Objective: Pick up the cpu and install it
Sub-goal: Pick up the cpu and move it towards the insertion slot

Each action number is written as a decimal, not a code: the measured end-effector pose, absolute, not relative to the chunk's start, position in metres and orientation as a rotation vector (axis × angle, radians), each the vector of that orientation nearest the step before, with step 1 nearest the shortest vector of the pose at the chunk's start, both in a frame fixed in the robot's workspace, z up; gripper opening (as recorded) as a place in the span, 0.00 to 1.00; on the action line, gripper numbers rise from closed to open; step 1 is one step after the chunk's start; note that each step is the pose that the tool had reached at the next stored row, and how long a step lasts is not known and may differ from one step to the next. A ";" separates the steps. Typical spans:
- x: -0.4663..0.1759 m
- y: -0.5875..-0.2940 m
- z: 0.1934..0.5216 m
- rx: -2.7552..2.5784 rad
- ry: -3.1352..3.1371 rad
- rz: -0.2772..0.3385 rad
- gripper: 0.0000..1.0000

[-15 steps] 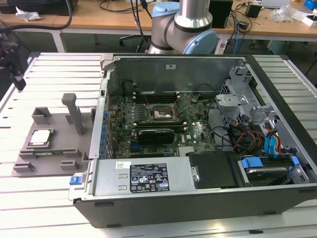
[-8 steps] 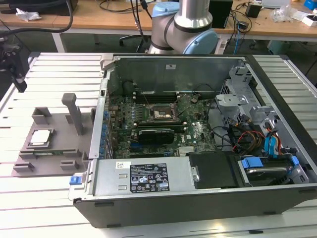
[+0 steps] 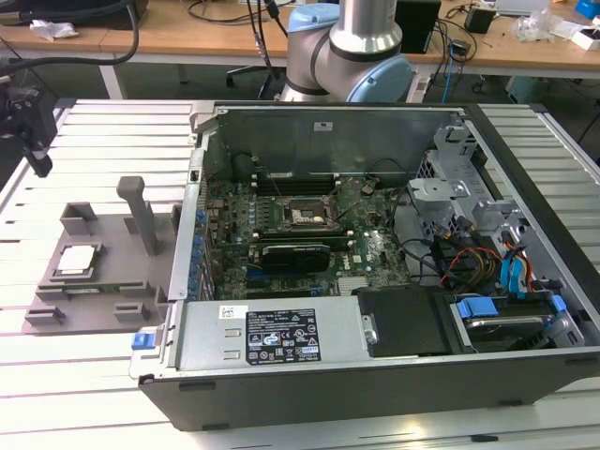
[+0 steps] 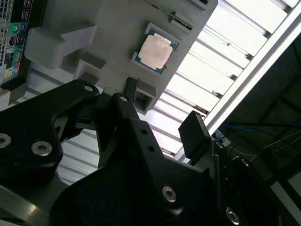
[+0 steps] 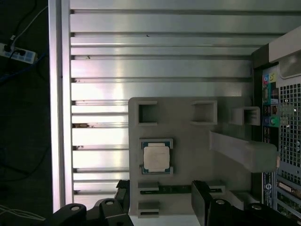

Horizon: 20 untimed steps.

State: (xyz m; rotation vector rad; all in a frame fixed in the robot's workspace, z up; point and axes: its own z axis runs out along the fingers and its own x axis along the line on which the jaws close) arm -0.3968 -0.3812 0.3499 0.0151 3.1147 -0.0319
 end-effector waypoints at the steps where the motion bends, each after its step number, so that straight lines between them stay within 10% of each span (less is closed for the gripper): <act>1: -0.397 -0.381 0.350 0.015 3.115 -0.032 0.63; 20: -0.397 -0.381 0.343 0.015 3.115 -0.032 0.63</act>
